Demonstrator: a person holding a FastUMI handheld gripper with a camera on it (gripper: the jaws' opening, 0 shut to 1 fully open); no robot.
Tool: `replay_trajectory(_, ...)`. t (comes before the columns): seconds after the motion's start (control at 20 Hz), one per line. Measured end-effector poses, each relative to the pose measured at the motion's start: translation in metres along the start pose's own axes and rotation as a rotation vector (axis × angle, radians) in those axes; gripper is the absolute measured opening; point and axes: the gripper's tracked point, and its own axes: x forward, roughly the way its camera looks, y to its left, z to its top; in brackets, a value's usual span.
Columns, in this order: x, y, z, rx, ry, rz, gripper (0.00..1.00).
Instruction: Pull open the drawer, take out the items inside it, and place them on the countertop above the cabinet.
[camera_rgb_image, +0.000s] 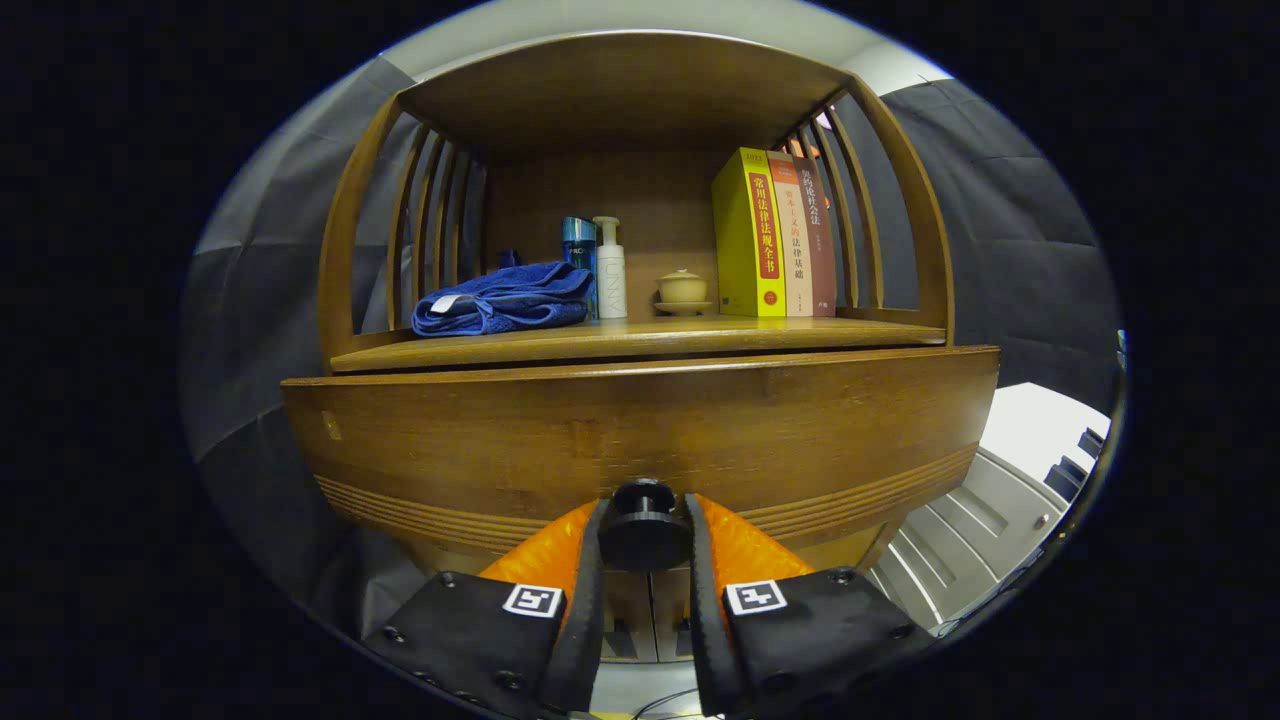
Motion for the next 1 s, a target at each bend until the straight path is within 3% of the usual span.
replay_trajectory(1.0,-0.098,-0.002,-0.03,-0.003,0.047,0.013,0.46)
